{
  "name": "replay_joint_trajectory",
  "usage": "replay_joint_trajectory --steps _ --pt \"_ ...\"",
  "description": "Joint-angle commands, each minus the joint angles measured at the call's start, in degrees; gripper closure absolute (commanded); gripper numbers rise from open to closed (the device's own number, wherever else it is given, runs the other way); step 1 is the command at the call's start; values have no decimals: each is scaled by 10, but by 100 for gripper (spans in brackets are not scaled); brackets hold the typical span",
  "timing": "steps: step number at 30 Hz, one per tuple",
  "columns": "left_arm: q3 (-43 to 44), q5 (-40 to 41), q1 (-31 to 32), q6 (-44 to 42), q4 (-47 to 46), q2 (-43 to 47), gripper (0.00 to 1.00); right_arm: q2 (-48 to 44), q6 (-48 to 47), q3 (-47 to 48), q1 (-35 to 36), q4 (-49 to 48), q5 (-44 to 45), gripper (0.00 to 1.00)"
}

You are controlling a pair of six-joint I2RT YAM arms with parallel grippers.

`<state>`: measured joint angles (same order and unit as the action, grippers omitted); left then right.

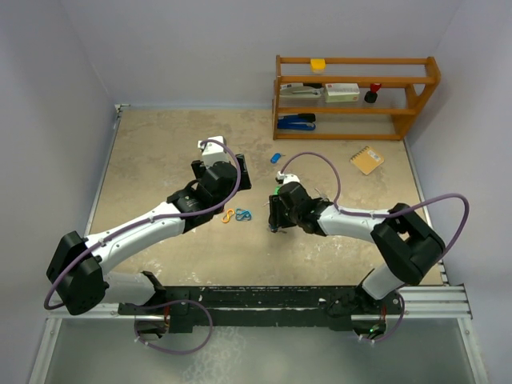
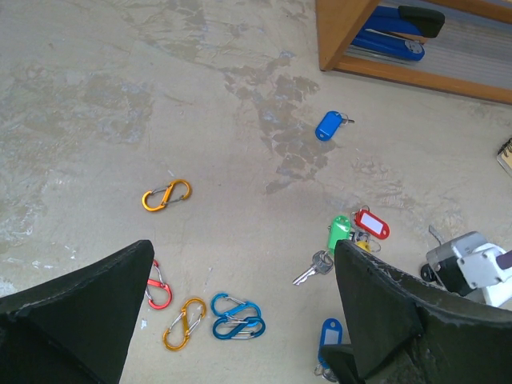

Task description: Put the keys on the keyring

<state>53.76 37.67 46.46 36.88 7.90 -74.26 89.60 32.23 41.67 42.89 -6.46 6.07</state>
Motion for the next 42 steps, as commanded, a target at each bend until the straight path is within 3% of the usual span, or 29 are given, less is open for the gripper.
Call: replay_joint_trajectory --steps 1,30,37,42 --pt "4 -1 -3 3 -12 2 9 -11 2 31 28 41 50 48" --pt "0 1 -8 0 -10 4 8 87 40 160 129 211 207 50" --pt "-1 1 -8 0 -10 3 8 71 57 144 132 216 223 57" --pt "-2 0 -8 1 -11 3 8 63 64 134 132 223 234 68"
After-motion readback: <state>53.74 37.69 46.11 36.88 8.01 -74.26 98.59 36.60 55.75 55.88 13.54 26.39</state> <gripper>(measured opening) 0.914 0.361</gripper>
